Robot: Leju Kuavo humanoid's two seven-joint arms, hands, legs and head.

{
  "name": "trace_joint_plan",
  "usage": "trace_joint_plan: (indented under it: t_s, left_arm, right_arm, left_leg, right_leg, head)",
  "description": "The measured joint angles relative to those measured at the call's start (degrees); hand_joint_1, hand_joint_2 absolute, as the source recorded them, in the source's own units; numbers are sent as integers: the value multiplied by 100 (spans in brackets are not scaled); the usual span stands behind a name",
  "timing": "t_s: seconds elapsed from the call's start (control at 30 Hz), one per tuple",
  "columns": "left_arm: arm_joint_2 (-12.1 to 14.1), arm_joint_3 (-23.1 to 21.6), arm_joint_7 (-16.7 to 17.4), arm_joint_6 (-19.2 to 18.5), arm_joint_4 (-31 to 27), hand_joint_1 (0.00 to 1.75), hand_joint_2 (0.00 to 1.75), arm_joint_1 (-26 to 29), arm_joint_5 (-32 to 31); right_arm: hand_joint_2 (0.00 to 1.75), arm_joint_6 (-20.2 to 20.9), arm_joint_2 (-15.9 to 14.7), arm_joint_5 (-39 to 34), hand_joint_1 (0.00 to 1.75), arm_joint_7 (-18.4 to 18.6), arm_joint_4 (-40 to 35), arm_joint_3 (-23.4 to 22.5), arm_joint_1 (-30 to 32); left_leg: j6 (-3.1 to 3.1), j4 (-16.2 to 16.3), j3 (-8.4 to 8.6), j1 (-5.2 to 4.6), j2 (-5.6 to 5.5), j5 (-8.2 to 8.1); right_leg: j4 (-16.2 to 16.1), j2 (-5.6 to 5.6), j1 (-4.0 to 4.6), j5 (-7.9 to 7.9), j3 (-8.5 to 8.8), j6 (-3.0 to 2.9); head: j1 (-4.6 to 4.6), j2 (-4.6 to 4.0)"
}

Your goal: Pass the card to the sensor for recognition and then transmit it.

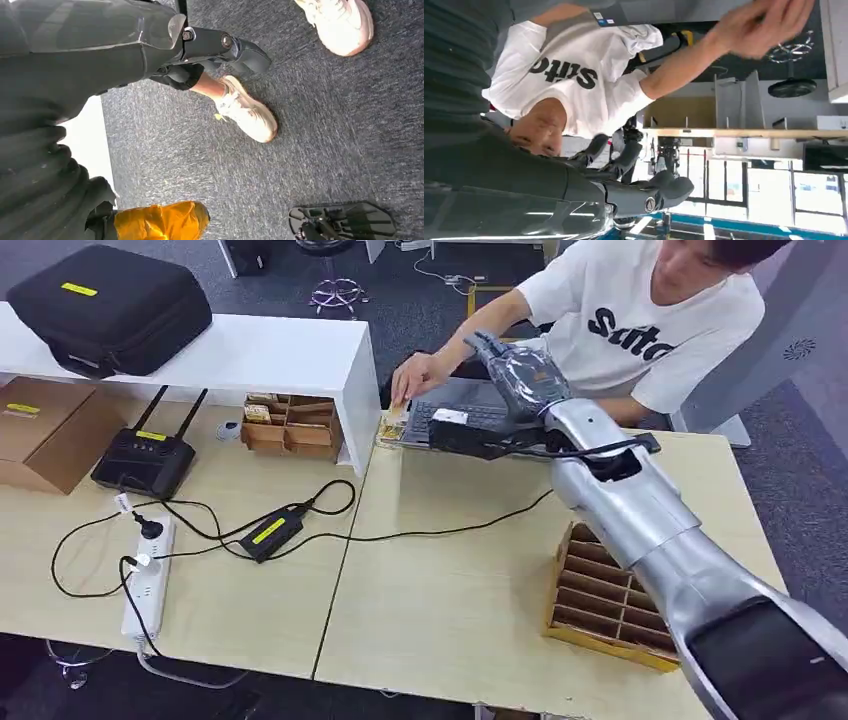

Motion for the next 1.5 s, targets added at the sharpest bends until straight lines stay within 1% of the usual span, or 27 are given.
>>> trace_joint_plan:
  t_s: [0.03,0.17,0.37,0.43,0.5,0.67,0.8,0.9,1.0,1.17,1.33,1.43,1.5]
  left_arm:
    - [0,2,-4,4,0,0,175,25,2]
    - [0,46,-72,28,0,0,175,125,26]
    - [20,166,-146,83,0,0,175,260,105]
    - [24,212,-192,116,0,0,175,299,133]
    - [24,265,-216,140,0,0,175,323,146]
    - [24,422,-232,184,0,0,175,394,179]
    - [22,551,-232,190,0,0,175,410,181]
    - [22,627,-232,194,0,0,175,415,186]
    - [22,675,-232,201,0,0,175,414,192]
    - [22,752,-232,205,0,0,175,415,190]
    - [22,785,-232,219,0,0,175,414,177]
    - [24,831,-232,216,0,0,175,414,138]
    - [22,872,-232,214,0,0,175,410,109]
  right_arm:
    - [175,-44,-70,-37,0,-22,-77,-13,0]
    - [175,-238,-563,-216,0,-192,-609,-229,159]
    - [175,-549,-1399,-477,0,-385,-1517,-750,786]
    - [175,-653,-1695,-574,0,-480,-1883,-987,1155]
    - [175,-743,-1928,-621,0,-588,-2247,-1275,1588]
    - [175,-962,-2367,-697,0,-831,-3089,-2090,2838]
    - [175,-1082,-2522,-693,0,-1005,-3605,-2696,3725]
    - [175,-1126,-2612,-693,0,-1040,-3867,-3001,4202]
    - [175,-1143,-2664,-708,0,-1093,-4043,-3274,4521]
    - [175,-1147,-2671,-883,0,-1235,-4216,-3677,4885]
    - [175,-861,-2679,-996,0,-1333,-4281,-3991,5129]
    - [175,-631,-2708,-931,0,-1333,-4257,-4059,5197]
    - [175,-557,-2719,-811,0,-1314,-4190,-4063,5202]
  left_leg:
    - [0,1,0,-1,0,0]
    - [5,4,-1,-1,-5,-3]
    - [12,5,-1,0,-10,-9]
    - [20,6,-2,1,-15,-14]
    - [21,5,-3,1,-17,-15]
    - [25,5,-4,1,-17,-22]
    - [26,4,-7,0,-17,-26]
    - [27,3,-9,0,-16,-26]
    - [28,3,-8,-1,-15,-26]
    - [28,3,-7,-3,-16,-26]
    - [28,3,-7,-3,-15,-26]
    - [29,3,-7,-4,-15,-26]
    - [29,3,-7,-3,-14,-27]
  right_leg:
    - [-1,0,0,0,0,0]
    - [-6,-6,-1,0,1,1]
    - [-17,-9,-1,0,6,2]
    - [-20,-16,-1,-2,12,5]
    - [-21,-21,-1,-4,14,6]
    - [-22,-22,-1,-13,14,19]
    - [-22,-22,-1,-15,12,20]
    - [-22,-22,-1,-16,13,21]
    - [-22,-21,-1,-15,13,22]
    - [-22,-20,-2,-15,14,22]
    - [-22,-19,-3,-15,13,22]
    - [-22,-18,-3,-15,13,22]
    - [-22,-18,-3,-15,13,22]
  head:
    - [0,0]
    - [0,0]
    - [-2,0]
    - [0,0]
    - [-4,0]
    - [-2,0]
    - [-2,0]
    - [-2,0]
    - [-2,0]
    - [0,0]
    - [2,0]
    - [-2,0]
    - [-2,0]
